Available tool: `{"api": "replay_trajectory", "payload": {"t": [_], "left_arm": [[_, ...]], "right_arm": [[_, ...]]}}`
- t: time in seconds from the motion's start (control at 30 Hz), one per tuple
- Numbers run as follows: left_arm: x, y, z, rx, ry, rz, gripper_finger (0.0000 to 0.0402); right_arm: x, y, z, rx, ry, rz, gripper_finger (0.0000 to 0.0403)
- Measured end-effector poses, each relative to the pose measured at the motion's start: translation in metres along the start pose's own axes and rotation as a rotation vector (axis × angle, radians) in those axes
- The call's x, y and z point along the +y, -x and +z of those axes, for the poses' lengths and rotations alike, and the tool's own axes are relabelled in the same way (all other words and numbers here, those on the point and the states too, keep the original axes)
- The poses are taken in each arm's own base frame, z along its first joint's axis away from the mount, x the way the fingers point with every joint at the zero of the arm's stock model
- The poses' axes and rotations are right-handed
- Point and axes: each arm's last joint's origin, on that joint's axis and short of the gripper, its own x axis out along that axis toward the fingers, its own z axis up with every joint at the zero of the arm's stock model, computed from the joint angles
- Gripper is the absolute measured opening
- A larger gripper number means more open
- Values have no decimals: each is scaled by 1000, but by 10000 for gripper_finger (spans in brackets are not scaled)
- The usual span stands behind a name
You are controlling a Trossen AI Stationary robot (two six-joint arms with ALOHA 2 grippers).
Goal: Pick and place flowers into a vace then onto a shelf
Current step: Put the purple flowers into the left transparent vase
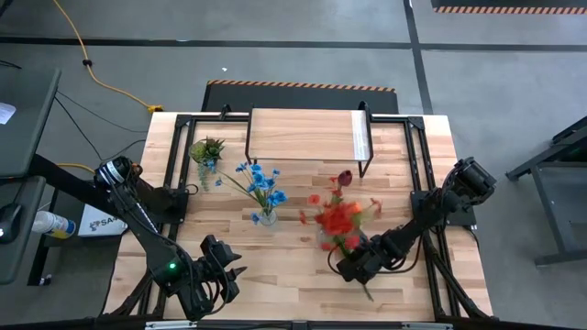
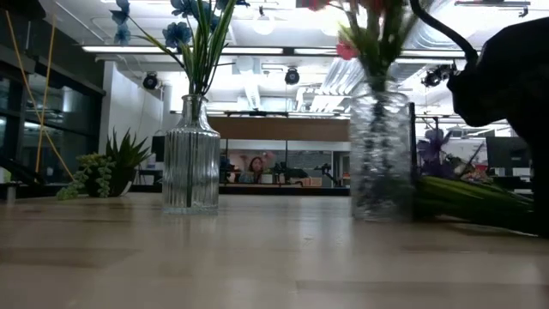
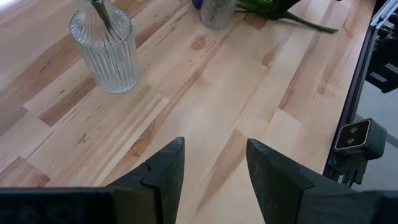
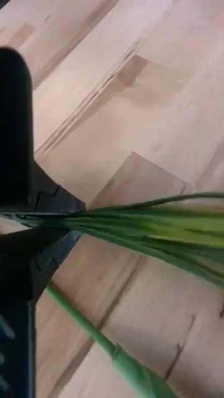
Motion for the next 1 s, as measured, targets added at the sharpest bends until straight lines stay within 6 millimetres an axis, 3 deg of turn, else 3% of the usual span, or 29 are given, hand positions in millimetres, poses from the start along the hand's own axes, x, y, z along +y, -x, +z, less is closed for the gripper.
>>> {"api": "replay_trajectory", "payload": {"t": [0.2,0.37,0.73,1.0], "left_arm": [[0,0,0,2,0,0,207],[0,0,0,2,0,0,207],[0,0,0,3,0,0,207],[0,0,0,3,0,0,207]], "right_arm": [[0,1,-3,22,-45,5,30],[0,1,-3,13,-50,5,9],[-4,2,-2,-8,-66,-42,6],[-17,33,5,-32,-60,-122,5]]}}
